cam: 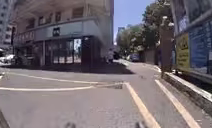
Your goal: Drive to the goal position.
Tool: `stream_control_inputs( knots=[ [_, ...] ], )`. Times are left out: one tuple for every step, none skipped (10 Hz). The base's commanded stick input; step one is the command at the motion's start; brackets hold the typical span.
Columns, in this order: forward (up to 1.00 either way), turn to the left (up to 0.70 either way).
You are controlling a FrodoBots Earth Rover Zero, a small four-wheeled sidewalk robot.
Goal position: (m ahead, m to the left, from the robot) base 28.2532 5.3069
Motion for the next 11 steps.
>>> stream_control_inputs(
  knots=[
    [0.70,0.00],
    [0.70,0.00],
    [0.70,0.00],
    [0.70,0.00],
    [0.70,0.00],
    [0.70,0.00],
    [0.70,0.00],
    [0.70,0.00],
    [0.70,0.00],
    [0.70,0.00],
    [0.70,0.00]
  ],
)
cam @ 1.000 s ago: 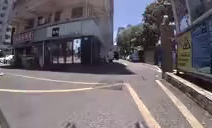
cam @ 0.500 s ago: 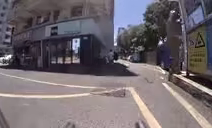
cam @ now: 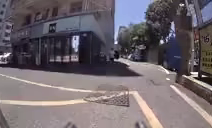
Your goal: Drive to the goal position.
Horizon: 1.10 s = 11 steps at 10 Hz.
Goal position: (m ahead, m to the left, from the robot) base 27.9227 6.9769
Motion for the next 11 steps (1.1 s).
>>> stream_control_inputs(
  knots=[
    [0.70,0.00],
    [0.70,-0.14],
    [0.70,-0.14],
    [0.70,-0.01],
    [0.70,0.00],
    [0.70,0.00],
    [0.70,0.00],
    [0.70,0.00],
    [0.70,0.00],
    [0.70,0.00],
    [0.70,0.00]
  ],
)
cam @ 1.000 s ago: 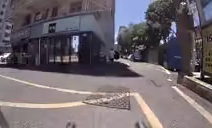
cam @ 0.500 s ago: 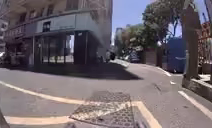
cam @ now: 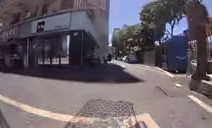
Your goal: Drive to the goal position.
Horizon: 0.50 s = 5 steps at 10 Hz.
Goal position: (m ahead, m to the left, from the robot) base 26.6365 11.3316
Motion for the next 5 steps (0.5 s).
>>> stream_control_inputs(
  knots=[
    [0.70,0.00],
    [0.70,0.00],
    [0.70,0.00],
    [0.70,0.00],
    [0.70,0.00]
  ],
)
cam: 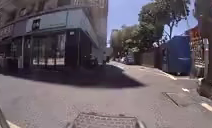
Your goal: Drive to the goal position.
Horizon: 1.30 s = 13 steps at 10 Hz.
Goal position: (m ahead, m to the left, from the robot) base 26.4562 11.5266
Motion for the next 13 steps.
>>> stream_control_inputs(
  knots=[
    [0.70,0.00],
    [0.70,0.00],
    [0.70,0.00],
    [0.70,0.00],
    [0.70,0.00],
    [0.70,0.00],
    [0.70,0.00],
    [0.70,0.00],
    [0.70,0.00],
    [0.70,0.00],
    [0.70,0.00],
    [0.70,0.00],
    [0.70,0.00]
  ],
)
